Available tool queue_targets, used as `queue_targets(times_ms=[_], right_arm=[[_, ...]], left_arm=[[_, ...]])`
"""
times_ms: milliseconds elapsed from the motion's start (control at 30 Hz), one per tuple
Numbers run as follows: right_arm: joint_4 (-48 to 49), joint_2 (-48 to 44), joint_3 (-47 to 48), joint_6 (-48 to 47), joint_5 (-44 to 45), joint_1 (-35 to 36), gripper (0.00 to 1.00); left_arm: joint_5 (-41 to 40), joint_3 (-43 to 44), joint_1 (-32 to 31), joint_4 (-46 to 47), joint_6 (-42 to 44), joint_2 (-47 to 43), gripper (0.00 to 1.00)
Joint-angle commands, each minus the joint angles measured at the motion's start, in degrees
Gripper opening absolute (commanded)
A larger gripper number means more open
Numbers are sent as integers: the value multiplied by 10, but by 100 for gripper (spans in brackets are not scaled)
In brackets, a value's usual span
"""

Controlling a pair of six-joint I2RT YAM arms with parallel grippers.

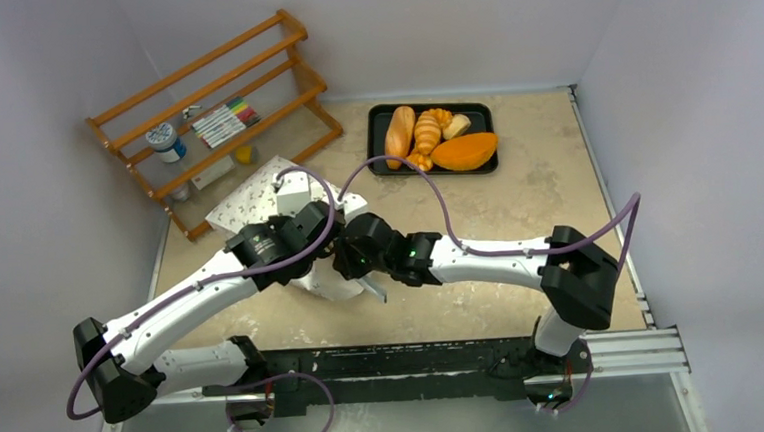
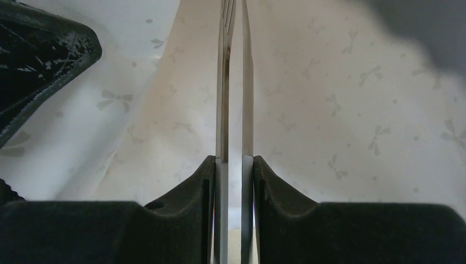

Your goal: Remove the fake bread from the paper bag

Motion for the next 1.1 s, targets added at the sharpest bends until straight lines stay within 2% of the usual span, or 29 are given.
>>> queue_targets(times_ms=[0,133,367,767,1067], right_arm=[[56,-8,0,7,16,5,24],[73,7,-3,7,18,5,22],[64,64,49,9,39,5,22],[51,125,123,-14,109,4,29],[29,178,177,-29,127,4,34]], left_arm=[[-36,28,-4,9,-16,4,0],[-26,36,-4,20,-16,5,0],[-7,39,-6,18,-19,-11,0],[-11,55,-8,-43,-7,-24,0],[-3,54,-8,-57,3,-41,0]])
